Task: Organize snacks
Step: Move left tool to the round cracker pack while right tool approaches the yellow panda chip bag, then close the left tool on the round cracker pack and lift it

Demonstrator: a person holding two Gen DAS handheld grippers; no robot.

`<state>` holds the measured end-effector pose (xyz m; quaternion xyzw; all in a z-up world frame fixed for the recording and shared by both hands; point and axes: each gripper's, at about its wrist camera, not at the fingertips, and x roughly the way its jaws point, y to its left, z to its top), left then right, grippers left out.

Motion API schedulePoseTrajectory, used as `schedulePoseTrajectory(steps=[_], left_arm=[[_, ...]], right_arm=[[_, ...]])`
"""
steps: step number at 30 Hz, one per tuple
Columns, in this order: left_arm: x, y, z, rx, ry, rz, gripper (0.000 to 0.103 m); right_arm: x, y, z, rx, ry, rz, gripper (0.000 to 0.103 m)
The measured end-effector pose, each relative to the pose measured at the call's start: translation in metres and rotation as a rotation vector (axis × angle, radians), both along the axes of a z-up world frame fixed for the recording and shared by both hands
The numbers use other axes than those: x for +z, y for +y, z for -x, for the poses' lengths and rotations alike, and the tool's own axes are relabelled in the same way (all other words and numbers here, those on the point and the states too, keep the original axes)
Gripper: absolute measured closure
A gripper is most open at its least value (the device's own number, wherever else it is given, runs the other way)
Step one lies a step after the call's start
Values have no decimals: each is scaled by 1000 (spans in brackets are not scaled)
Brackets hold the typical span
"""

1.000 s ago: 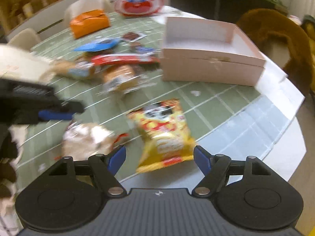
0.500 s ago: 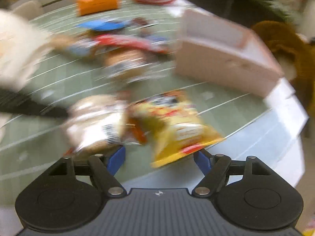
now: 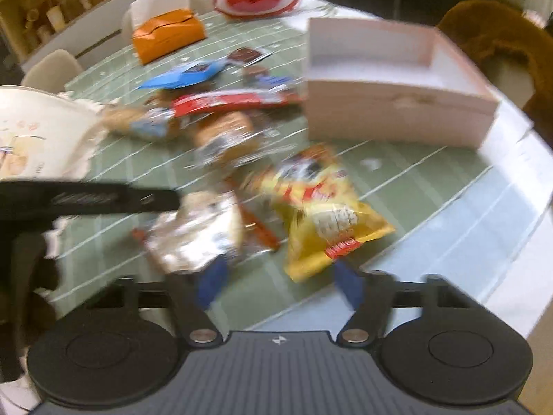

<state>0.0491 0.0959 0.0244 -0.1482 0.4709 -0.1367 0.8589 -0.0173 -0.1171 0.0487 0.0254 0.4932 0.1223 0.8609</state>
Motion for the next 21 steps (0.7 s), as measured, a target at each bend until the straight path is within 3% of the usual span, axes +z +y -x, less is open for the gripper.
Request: schedulePoseTrajectory(steps=[1,5,8,12,21], left_arm=[[-1,1,-2,-9,-5,12,64],[-2,-1,-1,-61,25,48,63],[0,-6,9,-90,39,46,66],[1,-5,24,-83,83,121,67],[16,-17,44,-126,58,149,69]], right_arm=[[-3,3,-3,8,32,-26,64],[-9,3,-12,-25,46,-56,64],[-10,1,-13,-25,34,-27,64],[-10,0,-10,-28,10,43,64],[-10,-17,-3,-71,1,50,64]])
